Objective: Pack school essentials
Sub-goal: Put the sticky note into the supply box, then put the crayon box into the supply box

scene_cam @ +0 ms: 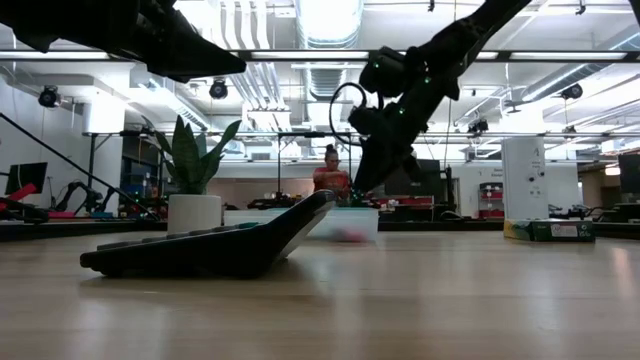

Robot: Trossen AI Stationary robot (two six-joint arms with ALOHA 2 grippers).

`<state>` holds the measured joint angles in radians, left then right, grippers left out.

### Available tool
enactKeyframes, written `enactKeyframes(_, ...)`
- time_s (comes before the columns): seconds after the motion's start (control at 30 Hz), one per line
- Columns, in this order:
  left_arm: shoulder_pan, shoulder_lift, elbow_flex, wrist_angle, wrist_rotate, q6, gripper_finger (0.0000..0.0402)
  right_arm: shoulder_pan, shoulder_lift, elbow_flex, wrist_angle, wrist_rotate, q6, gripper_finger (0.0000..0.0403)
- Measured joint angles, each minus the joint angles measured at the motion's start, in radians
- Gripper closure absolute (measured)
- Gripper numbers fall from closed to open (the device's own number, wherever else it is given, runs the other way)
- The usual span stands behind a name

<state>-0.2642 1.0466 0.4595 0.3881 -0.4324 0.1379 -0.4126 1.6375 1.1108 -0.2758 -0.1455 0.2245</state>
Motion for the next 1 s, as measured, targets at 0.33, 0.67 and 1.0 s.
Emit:
enactKeyframes(0.33, 0.000, 0.000, -0.008, 0.000, 0.000, -0.002, 0.0402, 0.006, -0.023, 0.082, -0.137, 0.083, -0.047, 0.0316)
enactKeyframes(0.67, 0.000, 0.000, -0.025, -0.002, 0.000, -0.027, 0.0402, 0.110, -0.220, -0.039, -0.193, 0.200, 0.018, 0.0343)
enactKeyframes(1.0, 0.001, 0.000, -0.026, 0.045, 0.000, -0.027, 0.0402, 0.161, -0.440, -0.213, -0.323, 0.300, 0.196, 0.0363)
